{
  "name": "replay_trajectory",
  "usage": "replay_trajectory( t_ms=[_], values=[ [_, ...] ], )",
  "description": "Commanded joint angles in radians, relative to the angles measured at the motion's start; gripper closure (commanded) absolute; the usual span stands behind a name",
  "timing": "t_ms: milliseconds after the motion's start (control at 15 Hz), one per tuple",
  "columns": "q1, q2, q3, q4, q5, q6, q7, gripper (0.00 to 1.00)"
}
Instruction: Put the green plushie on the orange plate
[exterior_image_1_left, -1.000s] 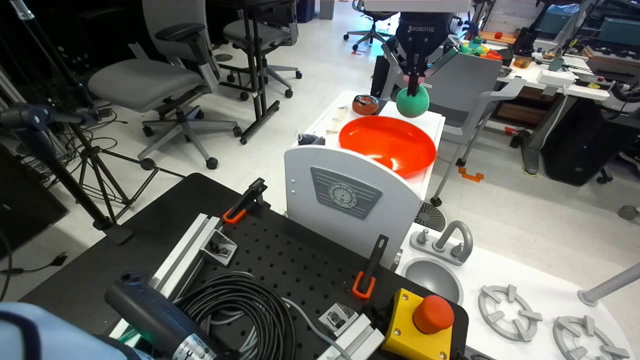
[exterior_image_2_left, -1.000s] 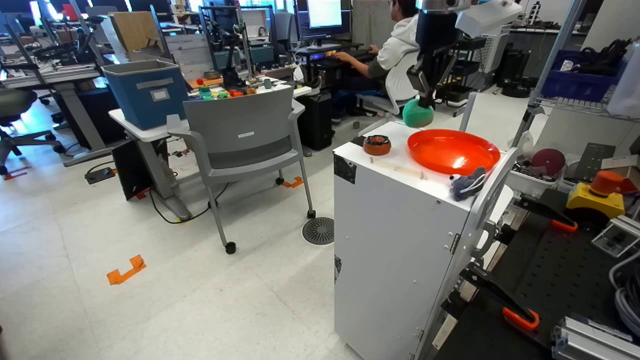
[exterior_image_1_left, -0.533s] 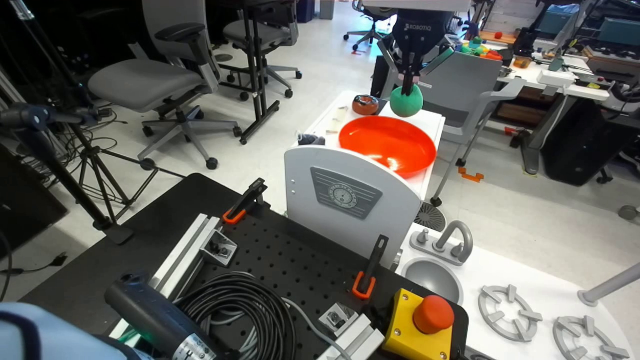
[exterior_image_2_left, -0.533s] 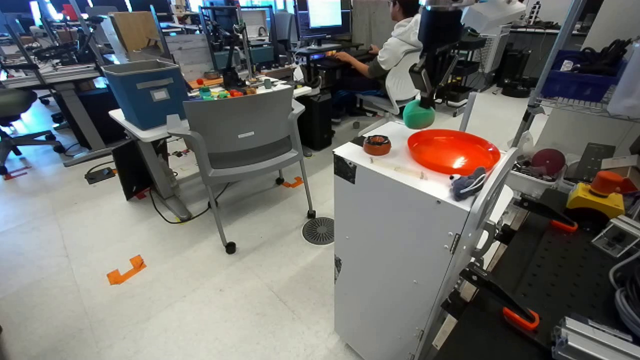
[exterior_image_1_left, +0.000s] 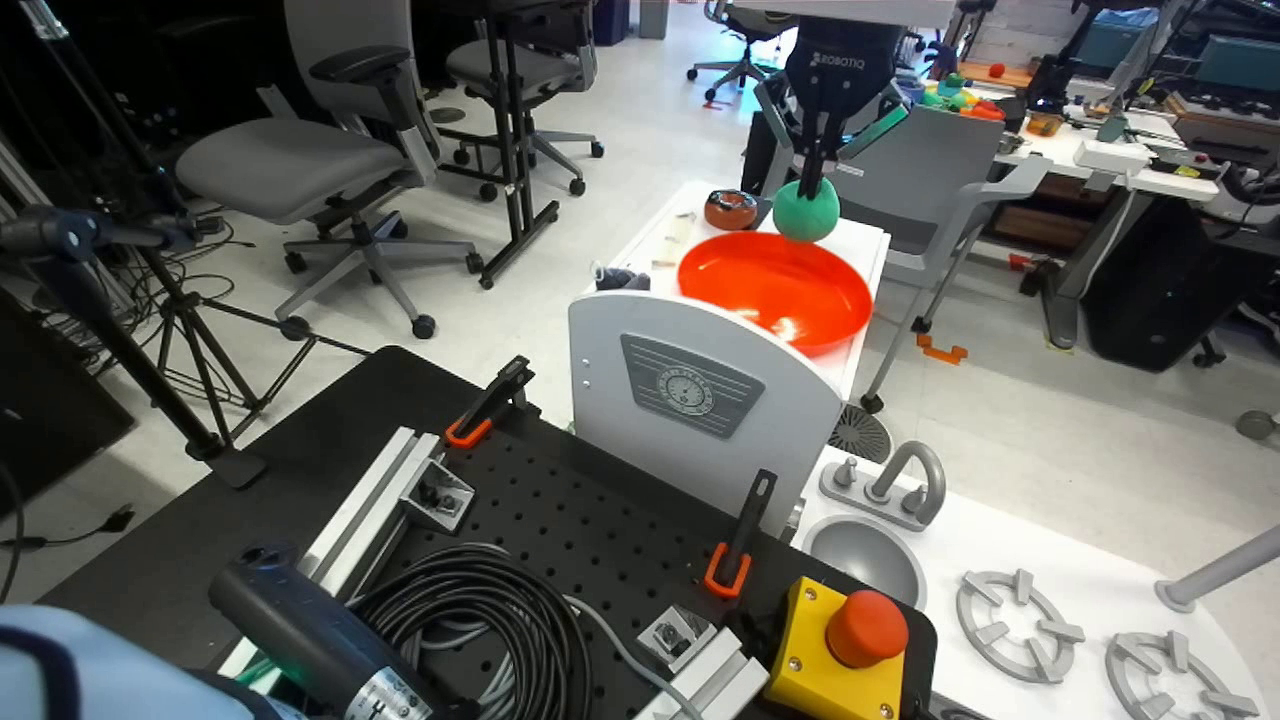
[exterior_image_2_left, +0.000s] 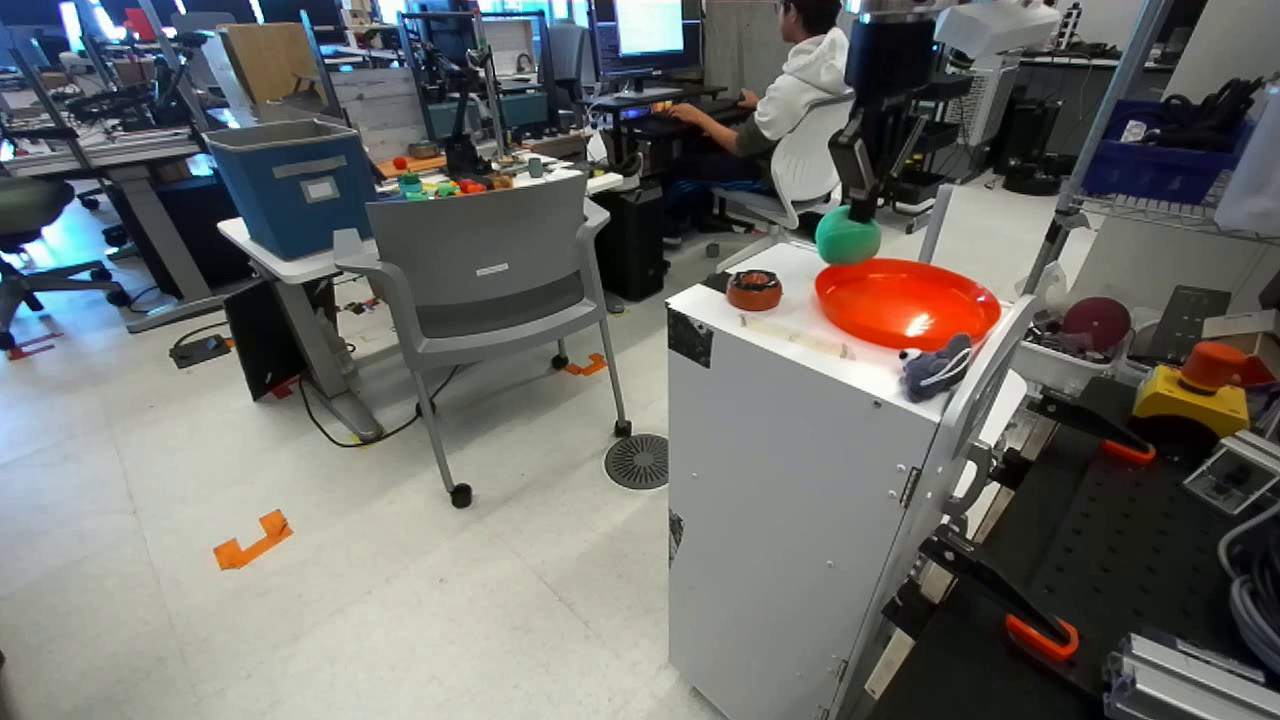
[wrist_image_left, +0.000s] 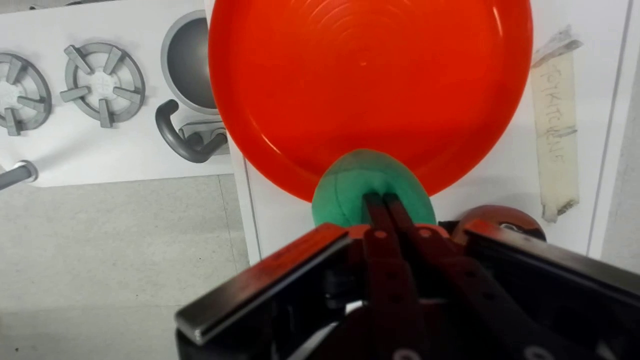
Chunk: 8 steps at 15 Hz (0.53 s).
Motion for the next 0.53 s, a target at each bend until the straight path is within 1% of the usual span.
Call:
replay_trajectory(
  t_ms=[0,467],
  values=[
    [-0.010,0.002,0.007,0.008,0.012,-0.039,-0.052,0.99],
    [-0.009,0.006,0.005,0.014,0.009,-0.106,-0.058,0.99]
  ],
)
